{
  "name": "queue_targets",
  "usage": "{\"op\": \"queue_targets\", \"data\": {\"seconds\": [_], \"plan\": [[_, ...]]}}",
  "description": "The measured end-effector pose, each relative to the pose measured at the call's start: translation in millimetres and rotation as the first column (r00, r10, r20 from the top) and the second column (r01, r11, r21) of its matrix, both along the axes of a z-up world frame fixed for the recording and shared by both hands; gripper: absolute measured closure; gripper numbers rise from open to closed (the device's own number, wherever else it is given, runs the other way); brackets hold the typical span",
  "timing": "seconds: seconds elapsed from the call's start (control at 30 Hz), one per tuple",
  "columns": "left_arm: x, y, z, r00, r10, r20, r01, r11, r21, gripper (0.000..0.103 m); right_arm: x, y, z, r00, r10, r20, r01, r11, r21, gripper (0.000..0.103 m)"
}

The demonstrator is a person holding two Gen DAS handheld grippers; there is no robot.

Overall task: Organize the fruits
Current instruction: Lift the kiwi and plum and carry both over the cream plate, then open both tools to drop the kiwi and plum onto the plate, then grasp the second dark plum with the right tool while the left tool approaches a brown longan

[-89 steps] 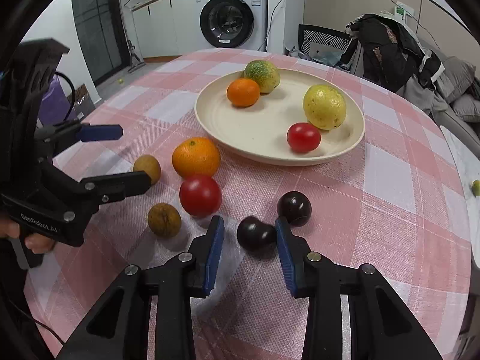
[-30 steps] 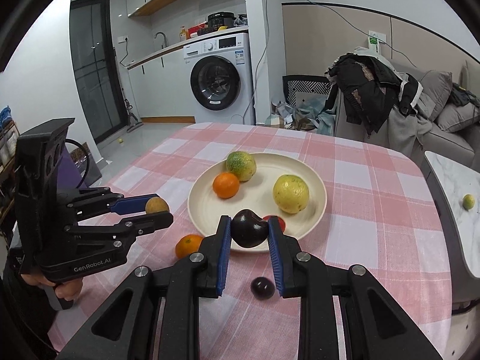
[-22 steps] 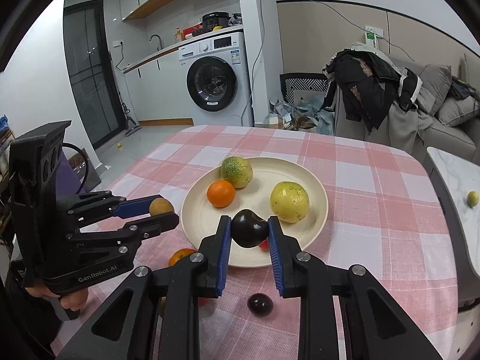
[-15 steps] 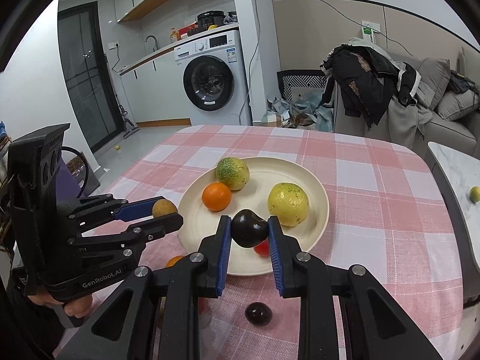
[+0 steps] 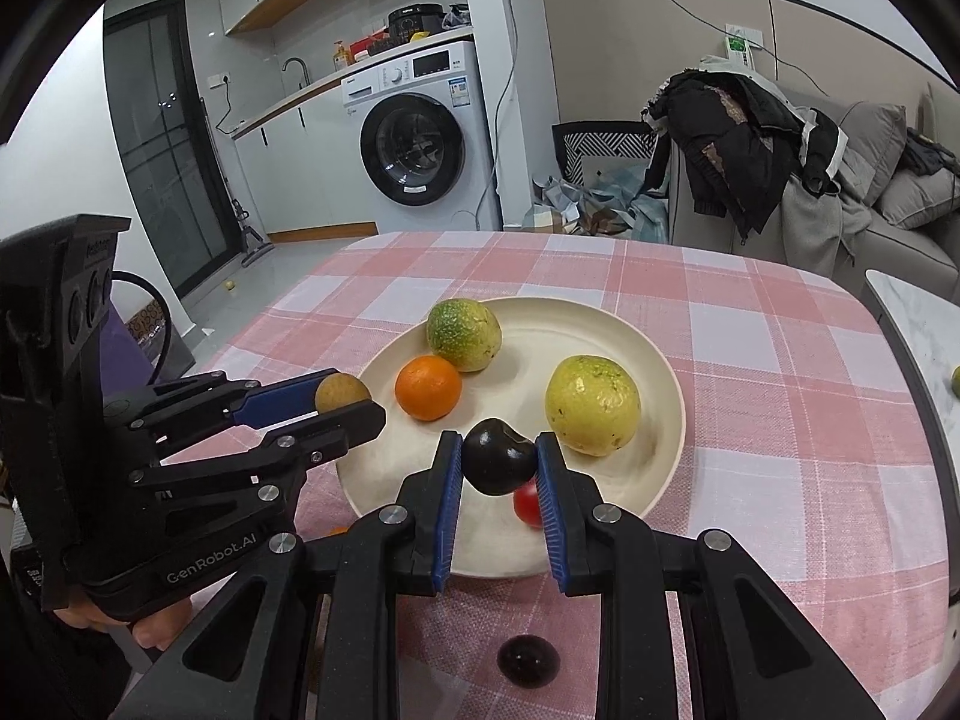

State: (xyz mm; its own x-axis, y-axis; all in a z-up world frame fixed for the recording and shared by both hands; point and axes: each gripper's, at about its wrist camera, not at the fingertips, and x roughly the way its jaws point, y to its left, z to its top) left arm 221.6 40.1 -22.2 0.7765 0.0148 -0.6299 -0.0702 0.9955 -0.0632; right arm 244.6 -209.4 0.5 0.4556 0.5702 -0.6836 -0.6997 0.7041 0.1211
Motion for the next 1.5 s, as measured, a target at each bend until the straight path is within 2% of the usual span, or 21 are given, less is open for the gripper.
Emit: {"op": "queue_targets", "data": {"seconds": [0.67,0.77,0.8,0.87,0.9,0.93,1.03,1.07,1.1,1.13,1.2,1.5], "plan": [[4.6,3.6,-10.7,0.999,0.031,-0.017,-0.031,0.999,0.013,0.077,18.6,15.5,-23.7,0.999,-0.038,-0.033,0.037,0.999,-0.033,0.078],[-0.9,5.6,-6.2,0.999,0.033,-0.003,-0.033,0.999,0.005,0.077,18.7,14.4,-21.6,0.998,-0.044,-0.036,0.043,0.999,-0.031,0.075],[-3.6,6.3,-3.7,0.999,0.036,0.003,-0.036,0.999,0.003,0.074,17.8,13.1,-19.6,0.999,-0.046,-0.027,0.045,0.999,-0.028,0.072],[-10.4,6.6,1.4,0.998,0.068,0.018,-0.069,0.997,0.024,0.054,14.7,8.5,-13.6,0.999,-0.053,-0.004,0.053,0.998,-0.022,0.065],[-14.6,6.7,4.6,0.996,0.079,0.029,-0.08,0.996,0.031,0.033,13.1,5.4,-9.9,0.998,-0.061,0.007,0.061,0.998,-0.018,0.059],[-19.9,7.1,7.7,0.995,0.086,0.047,-0.088,0.996,0.034,0.018,10.1,0.3,-5.2,0.997,-0.069,0.02,0.069,0.998,-0.009,0.056],[-36.7,7.7,18.4,0.993,0.082,0.084,-0.084,0.996,0.021,0.012,2.8,-11.4,4.4,0.995,-0.085,0.043,0.085,0.996,0.002,0.035],[-41.6,7.7,21.0,0.993,0.077,0.086,-0.079,0.997,0.018,0.011,-0.7,-17.1,7.9,0.994,-0.092,0.052,0.092,0.996,0.004,0.021],[-46.7,7.8,24.1,0.993,0.075,0.089,-0.077,0.997,0.018,0.005,-2.7,-20.6,10.0,0.993,-0.099,0.056,0.099,0.995,0.004,0.012],[-52.5,7.1,26.5,0.992,0.074,0.098,-0.077,0.997,0.018,0.001,-6.1,-25.1,12.7,0.993,-0.105,0.061,0.105,0.994,0.006,0.009],[-64.2,4.9,30.7,0.991,0.065,0.114,-0.067,0.998,0.018,0.001,-12.0,-33.6,16.6,0.993,-0.102,0.061,0.101,0.995,0.012,0.001],[-99.9,-10.7,33.6,0.994,0.02,0.105,-0.021,1.0,0.007,0.001,-41.1,-55.7,21.8,0.996,-0.068,0.064,0.07,0.997,-0.021,0.0]]}}
